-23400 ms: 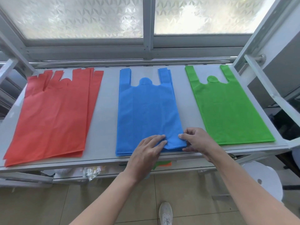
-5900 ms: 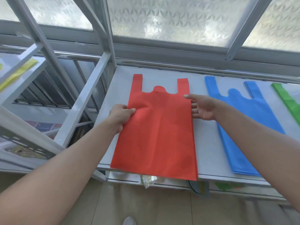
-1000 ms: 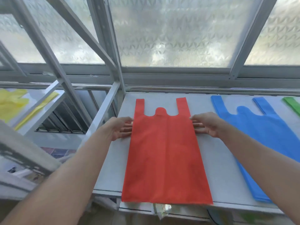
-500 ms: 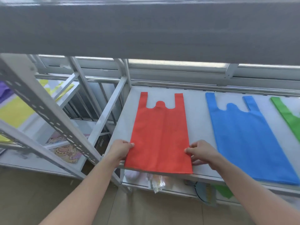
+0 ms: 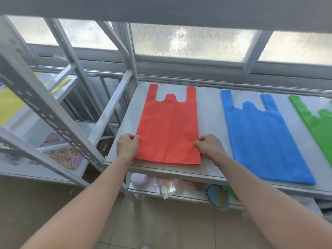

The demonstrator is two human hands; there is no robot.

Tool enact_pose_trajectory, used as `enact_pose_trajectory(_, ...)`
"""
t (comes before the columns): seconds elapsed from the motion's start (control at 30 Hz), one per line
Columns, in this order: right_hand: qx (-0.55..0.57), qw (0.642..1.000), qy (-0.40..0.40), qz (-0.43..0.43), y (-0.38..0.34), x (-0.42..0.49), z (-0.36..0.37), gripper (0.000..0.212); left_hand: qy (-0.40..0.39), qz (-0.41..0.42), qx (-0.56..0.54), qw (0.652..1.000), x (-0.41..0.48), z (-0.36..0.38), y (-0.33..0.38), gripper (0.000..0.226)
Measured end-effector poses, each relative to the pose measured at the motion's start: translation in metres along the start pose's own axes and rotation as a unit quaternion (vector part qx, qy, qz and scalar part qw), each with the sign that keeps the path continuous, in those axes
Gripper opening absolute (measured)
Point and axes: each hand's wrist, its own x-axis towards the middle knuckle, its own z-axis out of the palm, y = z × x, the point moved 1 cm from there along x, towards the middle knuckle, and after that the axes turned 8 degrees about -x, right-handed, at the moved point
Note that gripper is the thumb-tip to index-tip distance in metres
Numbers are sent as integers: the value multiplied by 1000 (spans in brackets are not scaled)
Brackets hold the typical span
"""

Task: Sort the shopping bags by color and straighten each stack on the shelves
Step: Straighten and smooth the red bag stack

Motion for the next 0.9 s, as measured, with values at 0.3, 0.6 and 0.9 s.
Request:
enact_pose_trajectory(0.3,-45,999,3,-16,-11,-8,2,22,46,15,-3,999,-3,-4,-1,25)
enact_pose_trajectory(0.6,-146,975,70,-154,-33,-80,-39,57,2,287,195,938,-84,-40,39,53)
enact_pose_trajectory(0.9,-225,882,114,-399,-136,-223,-81,80,63,401,247,880,-211,-159,92,71)
